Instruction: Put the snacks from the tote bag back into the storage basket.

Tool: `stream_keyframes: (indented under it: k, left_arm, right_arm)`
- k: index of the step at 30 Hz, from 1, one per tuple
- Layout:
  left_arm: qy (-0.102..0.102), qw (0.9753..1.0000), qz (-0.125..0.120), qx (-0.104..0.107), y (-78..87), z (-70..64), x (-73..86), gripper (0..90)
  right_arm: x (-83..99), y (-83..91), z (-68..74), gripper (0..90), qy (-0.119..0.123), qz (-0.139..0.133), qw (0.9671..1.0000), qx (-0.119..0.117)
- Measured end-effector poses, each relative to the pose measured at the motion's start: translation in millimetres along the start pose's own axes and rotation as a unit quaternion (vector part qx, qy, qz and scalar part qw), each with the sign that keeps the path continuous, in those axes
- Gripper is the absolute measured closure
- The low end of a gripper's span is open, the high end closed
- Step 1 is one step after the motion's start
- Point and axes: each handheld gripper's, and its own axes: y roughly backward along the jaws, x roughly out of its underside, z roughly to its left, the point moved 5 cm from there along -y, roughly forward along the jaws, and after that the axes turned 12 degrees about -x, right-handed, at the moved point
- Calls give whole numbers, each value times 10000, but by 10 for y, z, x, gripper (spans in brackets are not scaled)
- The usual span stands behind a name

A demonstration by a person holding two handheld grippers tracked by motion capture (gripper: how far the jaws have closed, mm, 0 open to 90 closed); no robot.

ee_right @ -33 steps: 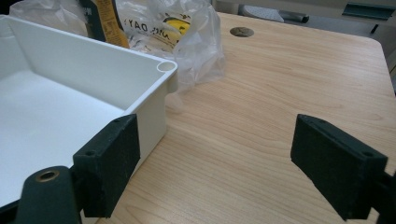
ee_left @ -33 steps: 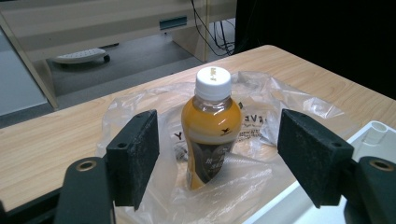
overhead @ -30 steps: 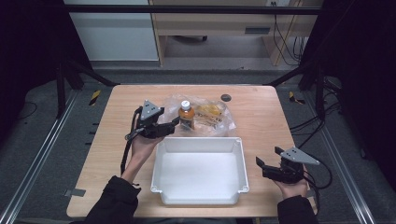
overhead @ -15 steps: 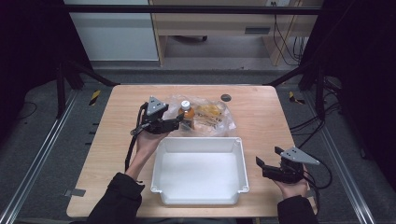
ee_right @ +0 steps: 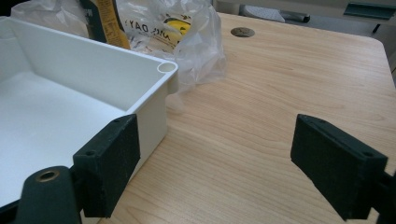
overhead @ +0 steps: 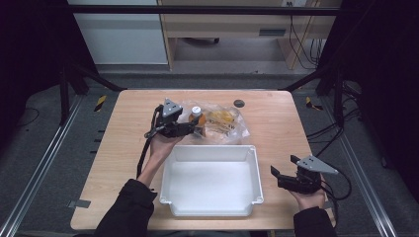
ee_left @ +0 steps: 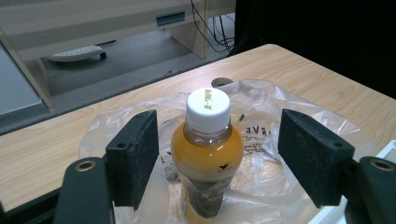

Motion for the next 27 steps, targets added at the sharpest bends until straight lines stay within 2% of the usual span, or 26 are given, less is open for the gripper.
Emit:
stream_keyframes:
  k: [9,14,19,27]
  left_arm:
    - [-117,9999,97,-58,-104,-5,-4,308]
    - [-149,9998,41,-115,-154,-32,-55,318]
    - [-108,9999,32,-124,-209,-44,-55,335]
    - [-35,9998,156,-96,-301,-40,-2,363]
  right_arm:
    - [0,-2,0,159,-9,0,10000,-7]
    - [0,2,-5,159,-12,-7,10000,4]
    - [-2,6,-9,159,-5,-15,10000,10]
    - [0,4,-8,159,-27,-10,10000,3]
